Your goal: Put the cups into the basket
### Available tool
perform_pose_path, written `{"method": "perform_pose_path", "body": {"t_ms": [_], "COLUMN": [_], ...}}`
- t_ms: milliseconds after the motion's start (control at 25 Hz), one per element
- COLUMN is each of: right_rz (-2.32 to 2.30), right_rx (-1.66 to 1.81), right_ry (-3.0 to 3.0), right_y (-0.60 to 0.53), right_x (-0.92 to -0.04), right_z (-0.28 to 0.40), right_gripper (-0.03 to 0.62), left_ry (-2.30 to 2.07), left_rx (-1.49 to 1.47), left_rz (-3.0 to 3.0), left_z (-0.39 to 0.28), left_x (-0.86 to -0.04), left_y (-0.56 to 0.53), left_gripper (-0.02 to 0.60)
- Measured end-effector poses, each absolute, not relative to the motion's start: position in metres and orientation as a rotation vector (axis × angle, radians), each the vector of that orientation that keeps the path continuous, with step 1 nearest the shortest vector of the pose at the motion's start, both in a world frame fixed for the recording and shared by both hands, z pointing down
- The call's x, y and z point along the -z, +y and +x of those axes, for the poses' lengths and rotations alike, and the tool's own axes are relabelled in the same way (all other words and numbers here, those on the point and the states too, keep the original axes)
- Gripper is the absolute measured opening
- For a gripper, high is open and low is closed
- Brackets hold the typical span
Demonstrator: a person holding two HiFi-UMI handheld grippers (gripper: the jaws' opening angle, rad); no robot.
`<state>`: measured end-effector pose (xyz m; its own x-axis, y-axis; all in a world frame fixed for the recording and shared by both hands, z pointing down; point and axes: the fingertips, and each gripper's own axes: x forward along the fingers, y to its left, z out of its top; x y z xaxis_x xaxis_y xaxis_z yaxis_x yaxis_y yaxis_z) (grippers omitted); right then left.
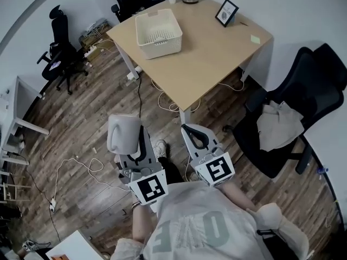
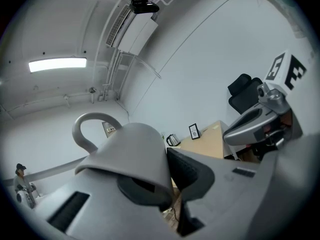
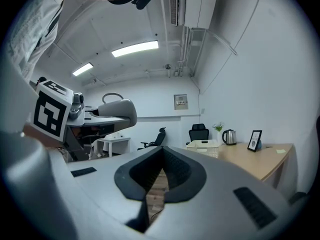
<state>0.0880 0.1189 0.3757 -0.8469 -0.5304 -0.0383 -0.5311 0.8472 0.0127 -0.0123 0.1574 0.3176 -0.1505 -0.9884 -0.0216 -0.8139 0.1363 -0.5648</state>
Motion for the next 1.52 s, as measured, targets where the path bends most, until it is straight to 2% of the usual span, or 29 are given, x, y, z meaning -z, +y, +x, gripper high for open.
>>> {"method": "perform_pose_path", "body": {"t_ms": [200, 400, 1200, 1520], "right_rz": [-0.902, -0.851, -0.977, -0.983], "right_rx": [-0.035, -0.04, -0.021, 0.028], "right_ry": [2.989, 3.061, 2.974, 2.957], "right_y": [0.089, 0.064, -0.105, -0.14], "right_x": [-0.375, -0.388, -0.345, -0.349], "right_z": [0.073, 0.027, -0.184, -0.222], "right_gripper": [-0.002, -0.002, -0.002, -0.003], "left_ry": [1.978, 1.927, 1.856, 1.867], "left_rx": [0.582, 0.516, 0.423, 0.398], "left_rz": [-1.814, -1.865, -1.924, -1.993], "left_z": [-0.018, -0.042, -0.267, -0.316], "left_x": [-0.321, -0.331, -0.295, -0.298], "left_y": [0.118, 0.077, -0.053, -0.094], "left_gripper": [0.049, 0.049, 0.049, 0.049]}}
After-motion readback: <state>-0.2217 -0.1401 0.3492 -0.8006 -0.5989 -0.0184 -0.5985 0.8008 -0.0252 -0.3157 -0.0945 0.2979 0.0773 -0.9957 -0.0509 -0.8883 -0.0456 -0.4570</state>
